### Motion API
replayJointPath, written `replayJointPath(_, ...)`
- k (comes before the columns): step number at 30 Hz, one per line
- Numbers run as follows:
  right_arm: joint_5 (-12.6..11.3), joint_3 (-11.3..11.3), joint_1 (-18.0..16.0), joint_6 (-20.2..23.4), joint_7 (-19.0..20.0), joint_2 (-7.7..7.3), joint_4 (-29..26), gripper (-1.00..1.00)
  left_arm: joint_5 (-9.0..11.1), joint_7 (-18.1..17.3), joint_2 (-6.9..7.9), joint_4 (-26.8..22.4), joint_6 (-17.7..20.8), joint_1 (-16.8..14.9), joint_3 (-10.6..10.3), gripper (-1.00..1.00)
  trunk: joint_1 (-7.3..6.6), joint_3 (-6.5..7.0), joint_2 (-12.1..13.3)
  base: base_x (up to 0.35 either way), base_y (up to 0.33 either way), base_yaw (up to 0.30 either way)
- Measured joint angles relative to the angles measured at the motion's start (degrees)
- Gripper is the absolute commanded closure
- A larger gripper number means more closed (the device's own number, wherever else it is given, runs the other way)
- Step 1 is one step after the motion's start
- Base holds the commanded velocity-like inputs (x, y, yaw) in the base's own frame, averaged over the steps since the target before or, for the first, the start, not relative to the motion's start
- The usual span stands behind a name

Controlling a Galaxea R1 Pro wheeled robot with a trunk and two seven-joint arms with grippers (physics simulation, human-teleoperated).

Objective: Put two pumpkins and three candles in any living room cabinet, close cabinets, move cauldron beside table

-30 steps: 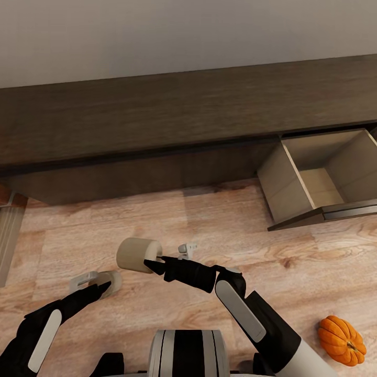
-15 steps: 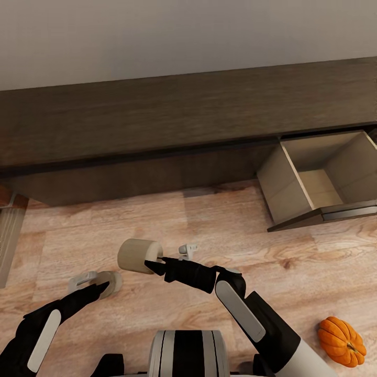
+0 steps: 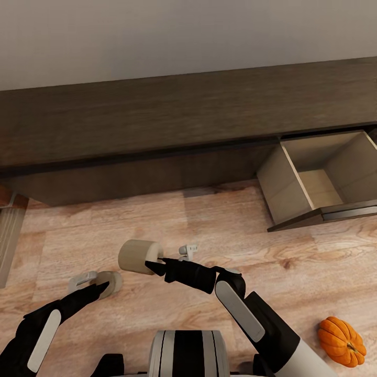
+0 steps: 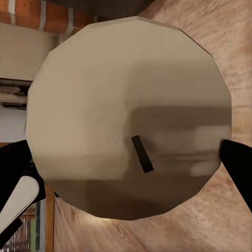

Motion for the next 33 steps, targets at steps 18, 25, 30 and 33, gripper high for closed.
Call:
replayJointPath(18, -0.13, -0.31, -0.04, -2.99, -2.01, -0.06, 1.44, 1.00, -0.28, -0.03, 0.71, -0.06, 6.15, -0.17, 1.28, 1.00, -0.44, 3.76, 0.23, 0.000, 0.000, 0.000)
replayJointPath(25, -0.14, -0.31, -0.09, -3.09, -9.66, -0.03, 1.70, 1.00, -0.48, 0.02, 3.27, -0.94, 14.12, -0.82, 1.41, 1.00, -0.62, 5.31, 0.32, 0.000, 0.000, 0.000)
replayJointPath(30, 0.04, -0.22, -0.07, -2.82, -20.31, 1.77, 1.40, 1.00, -0.42, 0.04, 6.44, -2.26, 18.24, -0.98, 1.46, 1.00, -0.75, 6.42, 0.39, 0.000, 0.000, 0.000)
replayJointPath(33, -0.53, -0.10, -0.07, -1.93, -32.27, 6.04, 1.01, 1.00, -0.23, 0.01, 9.42, -3.50, 22.83, -1.00, 2.05, 1.00, -0.83, 7.08, 0.43, 0.000, 0.000, 0.000)
